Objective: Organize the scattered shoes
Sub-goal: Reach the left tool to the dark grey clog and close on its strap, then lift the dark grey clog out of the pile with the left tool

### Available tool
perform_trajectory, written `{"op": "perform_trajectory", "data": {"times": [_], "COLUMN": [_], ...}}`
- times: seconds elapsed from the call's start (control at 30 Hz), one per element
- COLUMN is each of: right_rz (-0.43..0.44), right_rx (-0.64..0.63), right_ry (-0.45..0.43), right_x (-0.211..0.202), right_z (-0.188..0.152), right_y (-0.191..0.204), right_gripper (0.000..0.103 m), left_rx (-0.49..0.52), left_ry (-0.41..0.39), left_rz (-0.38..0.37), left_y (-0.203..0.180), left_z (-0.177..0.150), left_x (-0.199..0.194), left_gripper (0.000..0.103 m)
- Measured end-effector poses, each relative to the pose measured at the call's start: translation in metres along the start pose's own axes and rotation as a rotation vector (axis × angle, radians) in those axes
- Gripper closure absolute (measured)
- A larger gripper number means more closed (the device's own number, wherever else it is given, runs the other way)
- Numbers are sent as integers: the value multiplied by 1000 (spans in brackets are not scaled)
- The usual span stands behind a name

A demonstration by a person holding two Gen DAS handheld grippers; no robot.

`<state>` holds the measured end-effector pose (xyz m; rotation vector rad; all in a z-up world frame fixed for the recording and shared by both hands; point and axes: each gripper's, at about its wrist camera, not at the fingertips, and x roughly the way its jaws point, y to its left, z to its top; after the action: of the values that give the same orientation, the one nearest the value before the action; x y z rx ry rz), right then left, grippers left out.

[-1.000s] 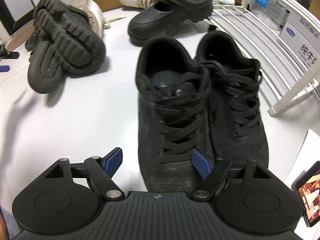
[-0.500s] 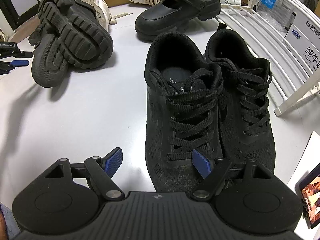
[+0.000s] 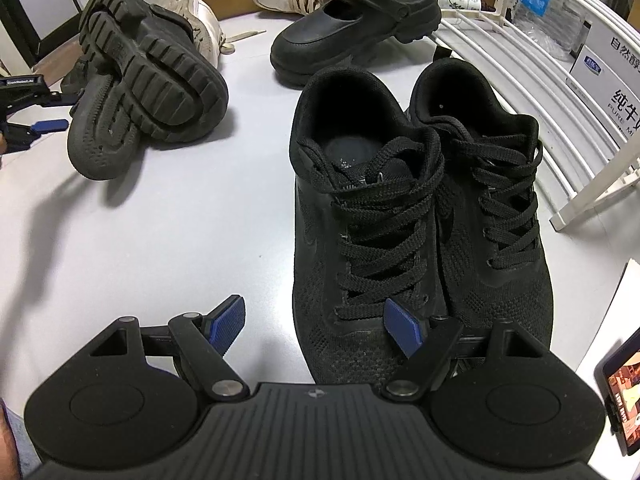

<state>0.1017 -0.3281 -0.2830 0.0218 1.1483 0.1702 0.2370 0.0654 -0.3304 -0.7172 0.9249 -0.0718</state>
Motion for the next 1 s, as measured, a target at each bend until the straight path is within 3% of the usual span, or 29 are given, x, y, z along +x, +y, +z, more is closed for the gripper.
{"op": "perform_trajectory", "data": {"times": [0.07,0.17,0.27,0.4,0.57,0.87,1.0], "right_rz": [2,3,3,2,0,-1,-1], "right_rx": [0,-3,-8,-14,-18,-22,-24], "right_ry": [2,4,6,7,11,11,12], "right_x": [1,1,2,2,4,6,7], "right_z": [-1,-2,-2,-3,-2,-2,-2], "right_y": [0,1,1,2,1,1,2], "right_gripper": [22,22,22,22,22,22,22], "left_rx": [-19,-27,-41,-30,-14,-24,-30], "left_ry": [-9,-17,-45,-71,-126,-204,-193], "left_rz": [-20,-29,-31,-26,-2,58,37], "left_y": [2,4,11,14,18,38,44], "left_z": [2,5,9,13,19,26,32], "left_x": [4,6,4,0,-17,-47,-51], "left_gripper": [53,67,73,78,93,103,103]}}
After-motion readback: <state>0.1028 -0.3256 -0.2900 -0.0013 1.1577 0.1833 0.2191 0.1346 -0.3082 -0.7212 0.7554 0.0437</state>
